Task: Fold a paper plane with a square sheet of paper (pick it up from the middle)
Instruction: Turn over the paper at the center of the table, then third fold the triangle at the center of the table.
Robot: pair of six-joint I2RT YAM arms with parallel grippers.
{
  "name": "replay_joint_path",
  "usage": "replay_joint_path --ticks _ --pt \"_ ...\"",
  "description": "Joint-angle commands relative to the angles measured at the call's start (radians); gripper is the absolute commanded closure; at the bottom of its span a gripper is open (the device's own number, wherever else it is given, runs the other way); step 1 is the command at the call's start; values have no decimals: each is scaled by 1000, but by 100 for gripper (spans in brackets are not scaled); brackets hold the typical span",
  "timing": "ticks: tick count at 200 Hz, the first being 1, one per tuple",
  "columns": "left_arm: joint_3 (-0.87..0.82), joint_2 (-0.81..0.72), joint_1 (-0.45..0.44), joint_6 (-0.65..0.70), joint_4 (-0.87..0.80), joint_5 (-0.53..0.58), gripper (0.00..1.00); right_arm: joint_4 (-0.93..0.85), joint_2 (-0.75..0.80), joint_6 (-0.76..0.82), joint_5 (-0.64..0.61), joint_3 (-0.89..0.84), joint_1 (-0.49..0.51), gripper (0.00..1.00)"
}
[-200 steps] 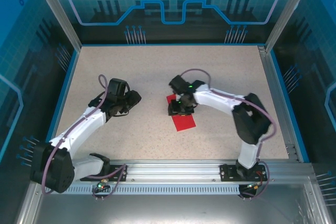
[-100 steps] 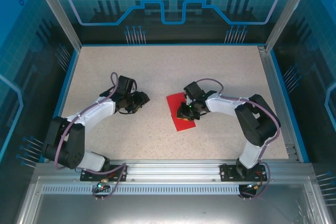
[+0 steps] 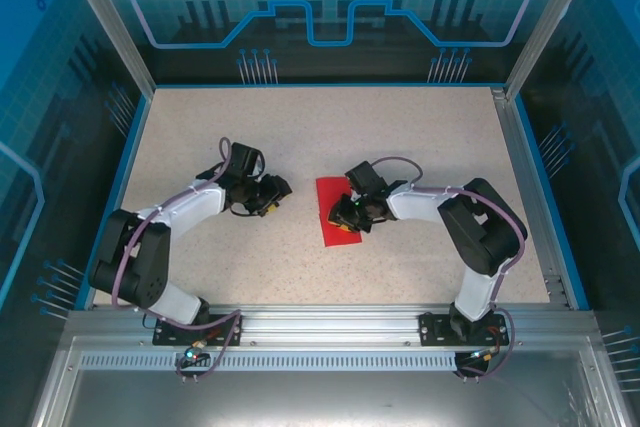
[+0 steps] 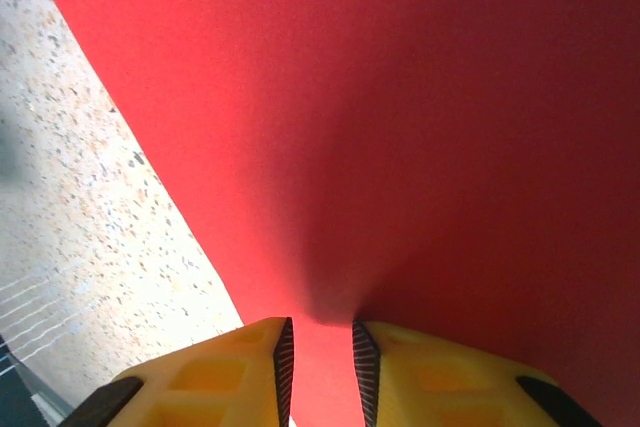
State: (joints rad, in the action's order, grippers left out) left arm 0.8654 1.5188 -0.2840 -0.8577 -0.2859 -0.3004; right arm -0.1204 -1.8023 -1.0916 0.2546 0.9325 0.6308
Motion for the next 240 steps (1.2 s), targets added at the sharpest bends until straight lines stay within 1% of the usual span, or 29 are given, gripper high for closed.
replay_joint_path --ticks 1,30,52,59,77,95,115,155,177,205,240 --pt "55 26 -2 31 17 -69 52 8 17 -10 -48 -27 23 71" --pt "107 76 -38 47 8 -91 54 -115 143 53 -167 -12 23 67" --pt "157 122 -79 58 -13 -96 56 -185 230 66 -252 -39 9 63" --pt "172 137 -92 61 -17 -98 56 -188 257 62 -263 -47 2 62" --pt "209 169 -123 68 -25 -104 57 -177 334 48 -287 -133 -18 60" --pt "249 205 -151 74 -35 -112 57 -171 405 35 -309 -194 -42 54" --pt "289 248 -169 83 -47 -123 57 -176 448 30 -294 -237 -74 52" --pt "378 337 -187 101 -82 -147 59 -165 452 34 -236 -265 -105 50" --pt "416 377 -190 104 -94 -154 59 -147 412 49 -197 -251 -105 50" --pt "461 425 -191 112 -112 -160 60 -145 348 68 -149 -213 -102 53" --pt "497 470 -191 114 -111 -179 60 -142 307 82 -133 -177 -80 52"
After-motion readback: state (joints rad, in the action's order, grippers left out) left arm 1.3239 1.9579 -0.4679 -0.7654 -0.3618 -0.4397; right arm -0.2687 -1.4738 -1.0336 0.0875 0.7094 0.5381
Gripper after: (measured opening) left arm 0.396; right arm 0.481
